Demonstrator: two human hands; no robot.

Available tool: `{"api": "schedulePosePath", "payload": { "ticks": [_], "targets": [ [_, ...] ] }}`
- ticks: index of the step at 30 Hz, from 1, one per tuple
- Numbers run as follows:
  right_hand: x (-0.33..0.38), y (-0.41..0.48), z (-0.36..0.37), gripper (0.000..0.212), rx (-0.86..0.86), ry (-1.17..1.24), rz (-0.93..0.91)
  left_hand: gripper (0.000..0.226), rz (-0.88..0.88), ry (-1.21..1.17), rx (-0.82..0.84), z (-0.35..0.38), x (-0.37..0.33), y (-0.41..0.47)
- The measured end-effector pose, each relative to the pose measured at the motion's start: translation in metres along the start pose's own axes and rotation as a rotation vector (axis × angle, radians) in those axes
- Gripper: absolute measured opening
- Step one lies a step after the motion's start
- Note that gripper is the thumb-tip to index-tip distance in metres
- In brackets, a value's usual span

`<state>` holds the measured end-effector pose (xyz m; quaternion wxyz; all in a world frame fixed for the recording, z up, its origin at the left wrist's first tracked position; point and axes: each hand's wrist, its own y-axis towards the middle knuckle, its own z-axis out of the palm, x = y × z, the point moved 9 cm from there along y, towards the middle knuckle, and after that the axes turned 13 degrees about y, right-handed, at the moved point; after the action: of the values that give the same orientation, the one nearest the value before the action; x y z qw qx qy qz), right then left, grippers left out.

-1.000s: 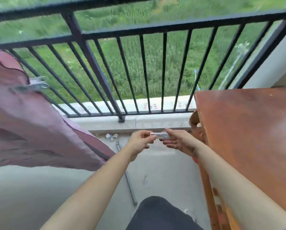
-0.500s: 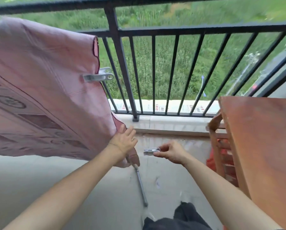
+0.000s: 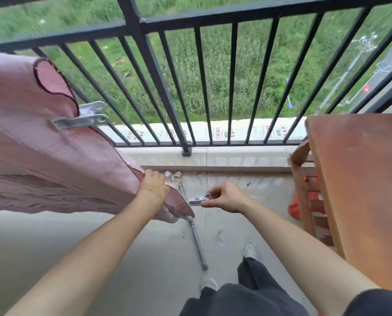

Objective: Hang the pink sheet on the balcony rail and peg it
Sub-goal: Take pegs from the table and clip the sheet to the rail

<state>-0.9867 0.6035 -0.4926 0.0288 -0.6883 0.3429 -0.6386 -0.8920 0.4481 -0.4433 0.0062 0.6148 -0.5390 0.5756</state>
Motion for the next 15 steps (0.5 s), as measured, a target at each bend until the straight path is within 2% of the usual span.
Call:
{"api": "schedulePosePath", "payload": {
  "ticks": [2, 4, 6, 8, 11, 15],
  "targets": [
    [-0.007, 0.003, -0.005, 0.024, -0.021, -0.05, -0.017, 0.04, 0.022, -0.237, 0.069, 0.0, -0.001, 0.006],
    [-0.015, 0.006, -0.009, 0.023, -0.041, -0.092, -0.036, 0.043, 0.015, -0.349, 0.108, -0.002, -0.005, 0.008],
    [-0.024, 0.011, -0.008, 0.013, -0.044, -0.108, -0.039, 0.044, -0.014, -0.313, 0.108, 0.002, -0.008, 0.011],
    [-0.032, 0.016, -0.003, 0.021, -0.04, -0.108, -0.043, 0.049, -0.038, -0.167, 0.087, 0.011, -0.011, 0.015],
    [-0.042, 0.023, 0.011, 0.025, -0.029, -0.095, -0.031, 0.044, -0.019, -0.008, 0.023, 0.019, -0.013, 0.015],
    [-0.043, 0.033, 0.028, 0.021, -0.033, -0.099, -0.005, 0.036, 0.013, -0.08, 0.11, 0.032, -0.01, 0.017]
  ]
}}
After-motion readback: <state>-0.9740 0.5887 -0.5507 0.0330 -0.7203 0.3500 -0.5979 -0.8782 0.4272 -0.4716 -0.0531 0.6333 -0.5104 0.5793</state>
